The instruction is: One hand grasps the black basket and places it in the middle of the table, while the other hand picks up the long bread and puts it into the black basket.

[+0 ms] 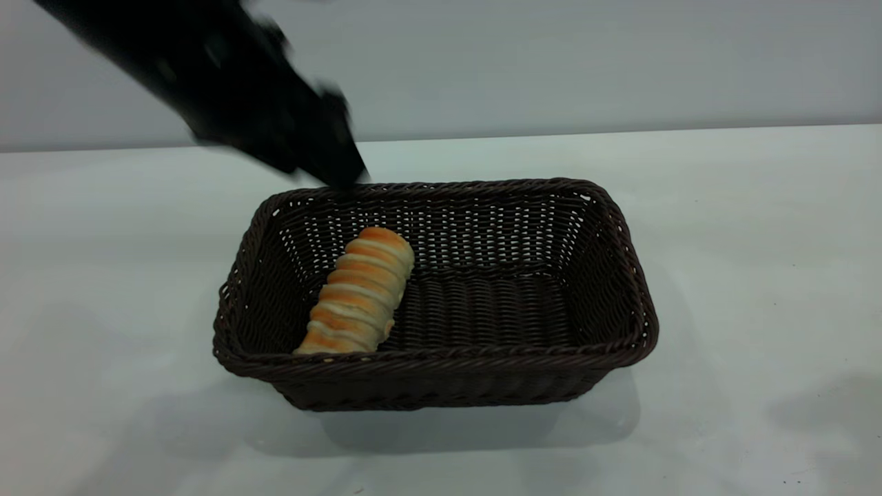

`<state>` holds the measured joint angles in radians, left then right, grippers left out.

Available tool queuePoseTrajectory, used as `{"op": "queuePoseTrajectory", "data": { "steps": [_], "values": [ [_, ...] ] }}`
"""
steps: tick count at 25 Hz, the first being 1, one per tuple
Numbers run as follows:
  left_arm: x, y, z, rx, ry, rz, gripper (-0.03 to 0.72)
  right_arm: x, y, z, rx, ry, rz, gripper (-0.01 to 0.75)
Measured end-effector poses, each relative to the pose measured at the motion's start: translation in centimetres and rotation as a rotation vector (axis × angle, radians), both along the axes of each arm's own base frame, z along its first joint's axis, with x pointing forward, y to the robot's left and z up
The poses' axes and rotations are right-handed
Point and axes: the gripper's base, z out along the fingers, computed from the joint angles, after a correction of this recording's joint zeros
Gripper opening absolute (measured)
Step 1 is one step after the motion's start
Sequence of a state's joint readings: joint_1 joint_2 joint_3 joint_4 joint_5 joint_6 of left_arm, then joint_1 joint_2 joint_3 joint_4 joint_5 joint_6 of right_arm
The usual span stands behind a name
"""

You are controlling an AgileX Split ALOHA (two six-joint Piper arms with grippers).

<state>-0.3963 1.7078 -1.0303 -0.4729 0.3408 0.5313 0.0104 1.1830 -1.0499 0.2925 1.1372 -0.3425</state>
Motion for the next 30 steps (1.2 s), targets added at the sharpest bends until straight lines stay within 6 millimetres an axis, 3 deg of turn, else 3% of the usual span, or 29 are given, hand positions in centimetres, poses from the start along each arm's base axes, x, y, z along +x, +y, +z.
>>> {"op": "queuePoseTrajectory", "data": {
  "steps": [5, 9, 12, 17, 22, 30],
  "values": [
    [-0.5, 6.0, 7.2, 0.028, -0.075, 0.151, 0.538, -0.6, -0.3, -0.1, -0.035, 0.046, -0.017, 0.413],
    [-2.8, 10.4, 10.8, 0.157, -0.070, 0.284, 0.531, -1.8, -0.5, 0.9, -0.047, 0.018, -0.030, 0.387],
    [-5.0, 12.5, 12.4, 0.258, -0.043, 0.375, 0.530, -3.3, -0.5, 1.9, -0.046, -0.016, -0.026, 0.374],
    [-8.6, 13.6, 14.9, 0.285, -0.047, 0.441, 0.530, -6.1, -0.5, 3.8, -0.042, -0.120, -0.027, 0.372],
    [-14.4, 14.3, 17.5, 0.246, -0.166, 0.467, 0.529, -9.4, -0.4, 4.8, -0.022, -0.224, -0.026, 0.372],
    [-23.2, 15.3, 17.6, 0.197, -0.287, 0.496, 0.528, -15.4, -0.4, 1.7, -0.013, -0.305, -0.022, 0.371]
  ]
}}
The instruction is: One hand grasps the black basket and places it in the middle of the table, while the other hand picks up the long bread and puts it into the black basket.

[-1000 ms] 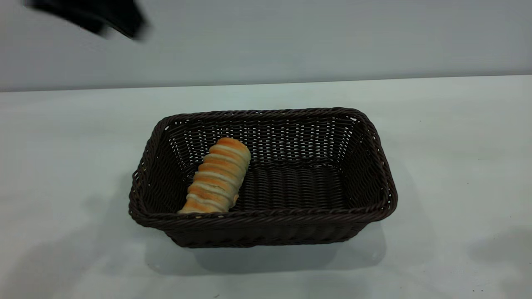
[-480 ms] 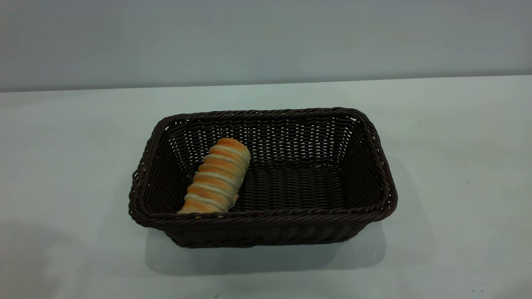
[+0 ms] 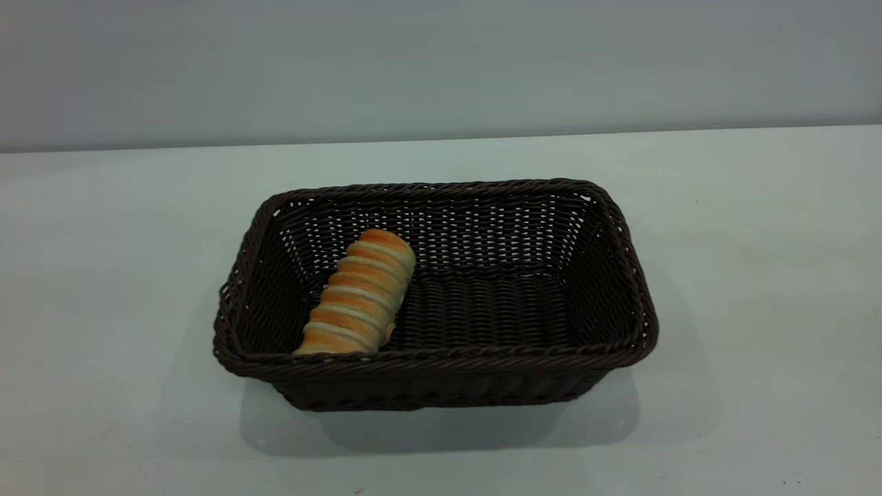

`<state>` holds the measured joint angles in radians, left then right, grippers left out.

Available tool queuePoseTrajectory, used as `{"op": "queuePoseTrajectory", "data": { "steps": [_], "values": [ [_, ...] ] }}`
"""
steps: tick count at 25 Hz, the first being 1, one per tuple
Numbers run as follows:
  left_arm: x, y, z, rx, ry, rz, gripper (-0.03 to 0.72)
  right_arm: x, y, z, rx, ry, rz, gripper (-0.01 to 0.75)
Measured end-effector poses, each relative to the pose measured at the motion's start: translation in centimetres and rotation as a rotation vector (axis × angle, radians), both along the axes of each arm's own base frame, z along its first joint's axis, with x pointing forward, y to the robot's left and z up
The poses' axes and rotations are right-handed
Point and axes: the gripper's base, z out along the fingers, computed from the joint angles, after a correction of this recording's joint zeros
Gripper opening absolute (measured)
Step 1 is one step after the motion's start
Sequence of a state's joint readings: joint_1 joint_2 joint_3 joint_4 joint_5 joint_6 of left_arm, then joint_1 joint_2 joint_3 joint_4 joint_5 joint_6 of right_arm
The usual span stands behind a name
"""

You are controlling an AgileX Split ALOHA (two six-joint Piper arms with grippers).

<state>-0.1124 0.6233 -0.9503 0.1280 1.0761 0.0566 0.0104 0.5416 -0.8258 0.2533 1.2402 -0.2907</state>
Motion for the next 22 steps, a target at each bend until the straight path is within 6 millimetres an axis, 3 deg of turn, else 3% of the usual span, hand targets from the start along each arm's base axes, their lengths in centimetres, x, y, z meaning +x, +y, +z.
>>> {"op": "queuePoseTrajectory", "data": {
  "steps": [6, 11, 17, 22],
  "values": [
    [-4.9, 0.6, -2.3, -0.015, -0.037, 0.010, 0.528, -3.7, -0.1, -2.8, -0.006, -0.082, 0.002, 0.371],
    [-7.7, 0.6, -4.9, -0.045, -0.099, -0.003, 0.528, -5.9, -0.3, -4.9, -0.040, -0.159, 0.009, 0.371],
    [-9.5, 0.7, -7.3, -0.069, -0.160, -0.016, 0.528, -7.0, -0.7, -5.7, -0.094, -0.256, -0.007, 0.371],
    [-9.6, 0.6, -8.7, -0.111, -0.186, 0.003, 0.528, -7.1, -0.5, -5.4, -0.068, -0.313, -0.004, 0.371]
  ]
}}
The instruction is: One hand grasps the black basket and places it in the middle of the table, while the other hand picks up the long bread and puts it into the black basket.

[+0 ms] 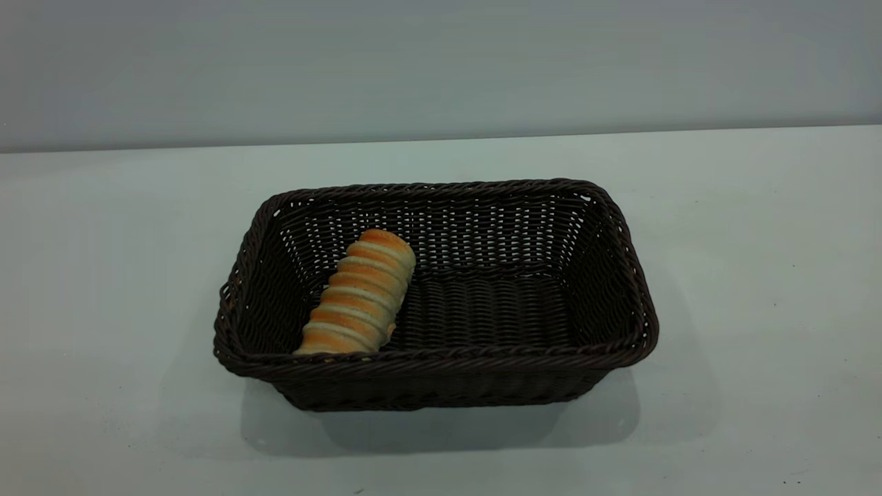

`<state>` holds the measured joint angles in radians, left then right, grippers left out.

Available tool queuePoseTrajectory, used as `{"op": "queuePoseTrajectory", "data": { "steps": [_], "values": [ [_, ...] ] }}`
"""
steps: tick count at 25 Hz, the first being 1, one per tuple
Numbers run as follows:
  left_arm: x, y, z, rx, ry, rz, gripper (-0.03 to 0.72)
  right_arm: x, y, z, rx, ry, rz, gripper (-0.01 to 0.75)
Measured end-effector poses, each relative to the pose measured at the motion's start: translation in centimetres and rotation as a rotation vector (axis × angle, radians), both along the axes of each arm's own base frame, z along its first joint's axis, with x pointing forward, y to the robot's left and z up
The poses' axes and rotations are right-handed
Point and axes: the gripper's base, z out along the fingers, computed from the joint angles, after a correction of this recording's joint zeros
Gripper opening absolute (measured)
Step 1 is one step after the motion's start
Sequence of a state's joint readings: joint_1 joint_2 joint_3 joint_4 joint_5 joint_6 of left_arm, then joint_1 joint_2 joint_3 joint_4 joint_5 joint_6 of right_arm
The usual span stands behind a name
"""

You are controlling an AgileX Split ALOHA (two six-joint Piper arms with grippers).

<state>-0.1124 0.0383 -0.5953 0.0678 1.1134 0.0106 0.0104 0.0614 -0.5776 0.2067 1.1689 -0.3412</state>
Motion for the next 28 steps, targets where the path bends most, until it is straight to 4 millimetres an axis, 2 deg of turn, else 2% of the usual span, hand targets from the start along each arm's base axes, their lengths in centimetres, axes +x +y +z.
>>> {"op": "queuePoseTrajectory", "data": {
  "steps": [4, 9, 18, 24, 28],
  "values": [
    [0.6, -0.2, -0.5, -0.049, -0.013, 0.020, 0.528, 0.1, 0.0, -0.4, 0.000, 0.010, 0.000, 0.371],
    [0.7, -0.2, -0.9, -0.050, 0.000, 0.023, 0.528, 0.9, -0.1, -2.1, -0.005, 0.058, -0.007, 0.371],
    [0.4, -0.1, -1.4, -0.048, 0.064, 0.026, 0.528, 1.0, -0.1, -2.5, -0.006, 0.076, -0.006, 0.371],
    [0.9, -0.3, -3.0, -0.045, 0.126, 0.024, 0.528, 1.0, -0.1, -2.5, -0.006, 0.075, -0.006, 0.371],
    [0.9, -0.3, -3.0, -0.045, 0.129, 0.025, 0.528, 1.0, -0.1, -2.5, -0.006, 0.075, -0.006, 0.371]
  ]
}}
